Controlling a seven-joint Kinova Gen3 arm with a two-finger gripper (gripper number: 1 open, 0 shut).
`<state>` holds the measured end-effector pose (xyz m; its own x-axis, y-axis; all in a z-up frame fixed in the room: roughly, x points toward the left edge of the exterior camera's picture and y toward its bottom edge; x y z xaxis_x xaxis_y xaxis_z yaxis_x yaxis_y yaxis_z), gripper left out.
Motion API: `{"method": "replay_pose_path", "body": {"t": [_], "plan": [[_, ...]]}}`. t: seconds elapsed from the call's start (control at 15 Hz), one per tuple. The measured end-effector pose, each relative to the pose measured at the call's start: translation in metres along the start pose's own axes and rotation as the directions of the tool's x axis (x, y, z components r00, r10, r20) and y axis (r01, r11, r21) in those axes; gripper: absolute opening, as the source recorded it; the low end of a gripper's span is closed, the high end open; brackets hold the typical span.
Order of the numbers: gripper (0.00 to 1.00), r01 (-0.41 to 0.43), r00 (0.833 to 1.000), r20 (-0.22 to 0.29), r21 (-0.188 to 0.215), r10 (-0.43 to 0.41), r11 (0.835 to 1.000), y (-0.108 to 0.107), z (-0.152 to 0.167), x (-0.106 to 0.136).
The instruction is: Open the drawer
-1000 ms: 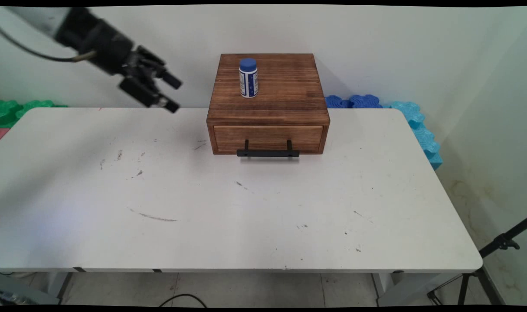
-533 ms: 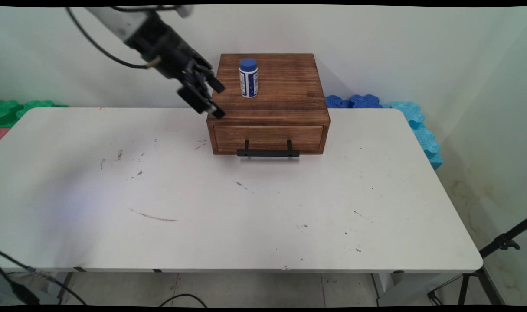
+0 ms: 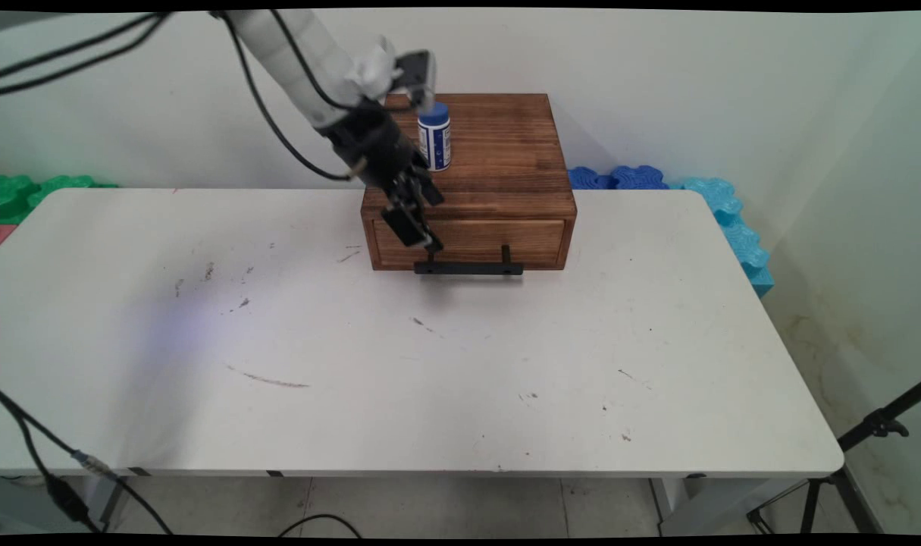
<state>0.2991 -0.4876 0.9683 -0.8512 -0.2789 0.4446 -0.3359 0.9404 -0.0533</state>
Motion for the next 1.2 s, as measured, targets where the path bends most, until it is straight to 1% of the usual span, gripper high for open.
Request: {"method": "replay_pose_path", "body": {"t": [0.33,0.73,1.0,1.2], "plan": [[1.0,-0.031,0.998,0.054,0.006,0.031,0.999,-0.004,0.052,0.007],[1.0,-0.056,0.994,0.096,0.011,0.054,0.998,-0.004,0.104,0.006],[1.0,-0.054,0.992,0.111,0.017,0.052,0.998,-0.005,0.125,0.003],[1.0,-0.036,0.993,0.117,0.017,0.034,0.999,-0.003,0.141,0.003]]}}
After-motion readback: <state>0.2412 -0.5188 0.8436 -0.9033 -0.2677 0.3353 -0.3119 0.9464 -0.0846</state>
